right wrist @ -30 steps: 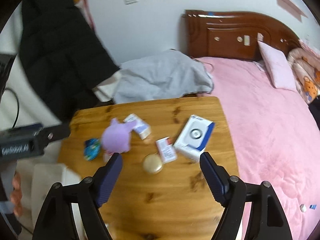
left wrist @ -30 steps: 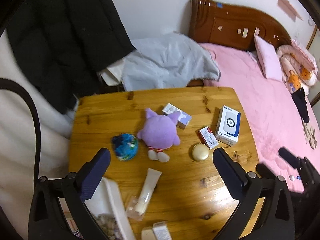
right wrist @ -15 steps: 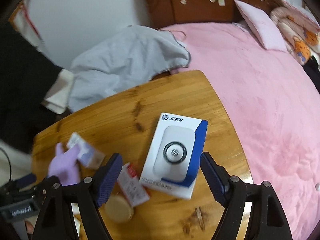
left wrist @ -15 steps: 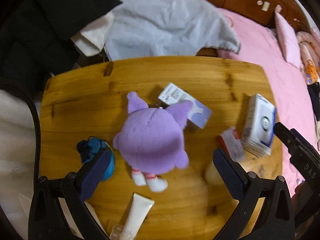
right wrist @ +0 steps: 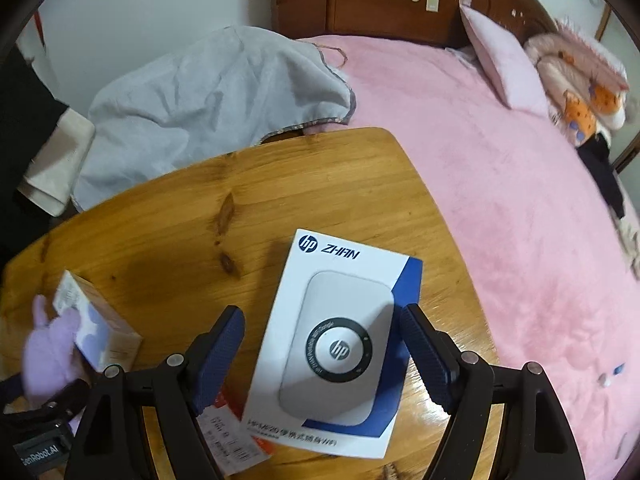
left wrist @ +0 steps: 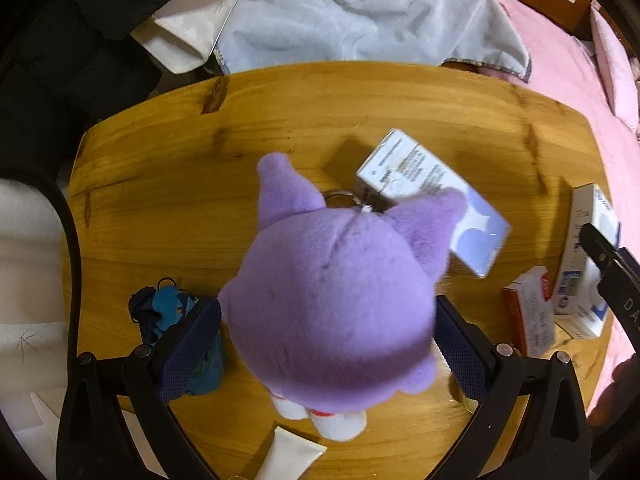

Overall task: Organize objects
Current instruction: 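Grasp the HP ZHAN box with the right gripper while the left gripper grasps the purple plush, then carry HP box and purple plush over the white tray and release both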

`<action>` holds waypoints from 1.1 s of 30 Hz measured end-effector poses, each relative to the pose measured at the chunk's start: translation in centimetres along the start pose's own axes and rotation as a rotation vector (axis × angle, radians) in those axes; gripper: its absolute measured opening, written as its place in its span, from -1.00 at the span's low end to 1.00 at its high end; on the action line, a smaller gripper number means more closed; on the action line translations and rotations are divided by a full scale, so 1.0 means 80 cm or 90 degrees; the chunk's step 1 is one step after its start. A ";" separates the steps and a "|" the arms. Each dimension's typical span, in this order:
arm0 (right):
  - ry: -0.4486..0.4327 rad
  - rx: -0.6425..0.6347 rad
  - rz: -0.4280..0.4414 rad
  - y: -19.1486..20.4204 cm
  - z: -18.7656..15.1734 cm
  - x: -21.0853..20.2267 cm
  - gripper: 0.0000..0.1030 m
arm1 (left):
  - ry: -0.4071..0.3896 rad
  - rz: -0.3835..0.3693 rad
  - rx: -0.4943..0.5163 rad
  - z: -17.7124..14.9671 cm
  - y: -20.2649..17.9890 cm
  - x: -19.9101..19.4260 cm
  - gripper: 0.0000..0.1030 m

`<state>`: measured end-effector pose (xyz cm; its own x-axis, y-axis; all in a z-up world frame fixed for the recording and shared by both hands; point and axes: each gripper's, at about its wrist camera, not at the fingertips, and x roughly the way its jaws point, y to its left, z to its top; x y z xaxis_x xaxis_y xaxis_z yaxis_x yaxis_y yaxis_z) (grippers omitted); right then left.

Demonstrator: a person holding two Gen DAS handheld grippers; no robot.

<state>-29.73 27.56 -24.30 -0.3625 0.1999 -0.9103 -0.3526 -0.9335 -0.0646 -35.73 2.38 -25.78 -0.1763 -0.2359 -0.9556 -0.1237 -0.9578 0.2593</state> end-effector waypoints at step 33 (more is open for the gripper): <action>0.006 0.079 0.074 -0.043 -0.028 -0.071 0.50 | -0.053 -0.048 -0.109 -0.038 0.005 -0.071 0.57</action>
<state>-24.49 29.00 -19.86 -0.3988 0.0894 -0.9127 -0.4127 -0.9062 0.0916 -31.79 2.80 -20.65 -0.2537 -0.1547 -0.9548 0.0272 -0.9879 0.1529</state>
